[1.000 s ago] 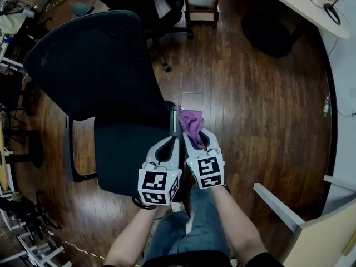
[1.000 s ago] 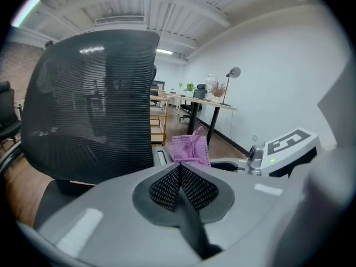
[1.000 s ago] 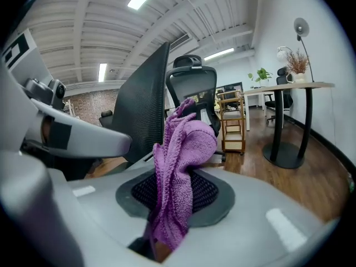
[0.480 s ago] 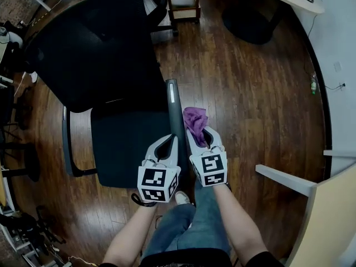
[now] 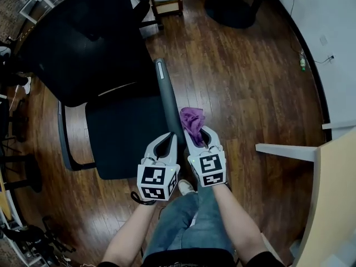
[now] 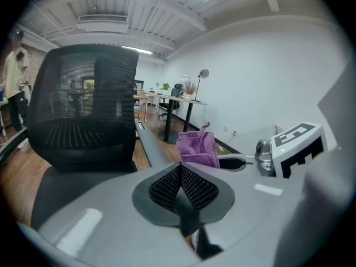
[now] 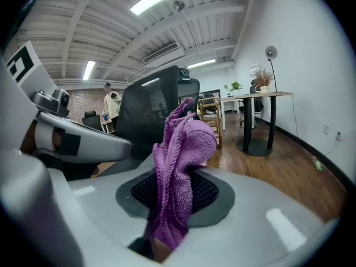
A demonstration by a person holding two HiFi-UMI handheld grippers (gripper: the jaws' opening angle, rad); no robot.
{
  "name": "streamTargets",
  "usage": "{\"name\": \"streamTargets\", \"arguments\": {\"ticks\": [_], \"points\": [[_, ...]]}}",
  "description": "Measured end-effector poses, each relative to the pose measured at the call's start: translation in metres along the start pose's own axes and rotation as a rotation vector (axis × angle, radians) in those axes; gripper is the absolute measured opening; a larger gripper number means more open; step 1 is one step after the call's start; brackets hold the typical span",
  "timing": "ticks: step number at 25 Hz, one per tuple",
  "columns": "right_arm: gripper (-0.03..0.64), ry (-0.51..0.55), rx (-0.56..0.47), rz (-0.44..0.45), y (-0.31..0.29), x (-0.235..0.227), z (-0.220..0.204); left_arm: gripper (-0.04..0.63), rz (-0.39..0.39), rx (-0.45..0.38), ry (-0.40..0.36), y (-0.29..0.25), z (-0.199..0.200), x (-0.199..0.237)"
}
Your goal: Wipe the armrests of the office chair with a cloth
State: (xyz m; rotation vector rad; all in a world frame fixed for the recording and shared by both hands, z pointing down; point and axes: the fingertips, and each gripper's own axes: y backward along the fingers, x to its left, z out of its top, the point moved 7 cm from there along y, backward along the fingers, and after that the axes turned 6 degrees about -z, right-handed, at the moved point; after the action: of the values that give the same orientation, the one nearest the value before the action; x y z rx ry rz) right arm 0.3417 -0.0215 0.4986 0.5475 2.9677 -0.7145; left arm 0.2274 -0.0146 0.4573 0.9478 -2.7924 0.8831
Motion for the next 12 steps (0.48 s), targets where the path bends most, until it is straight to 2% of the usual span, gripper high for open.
{"name": "streamTargets", "arguments": {"ticks": [7,12], "points": [[0.101,-0.039,0.025,0.026,0.037,0.015,-0.031,0.005,-0.007,0.02,0.011,0.014,-0.025,-0.031],[0.101,-0.093,0.02,0.05,0.049,0.012,-0.051,0.005,0.028,0.028,0.012,0.017,-0.043,-0.045]]}}
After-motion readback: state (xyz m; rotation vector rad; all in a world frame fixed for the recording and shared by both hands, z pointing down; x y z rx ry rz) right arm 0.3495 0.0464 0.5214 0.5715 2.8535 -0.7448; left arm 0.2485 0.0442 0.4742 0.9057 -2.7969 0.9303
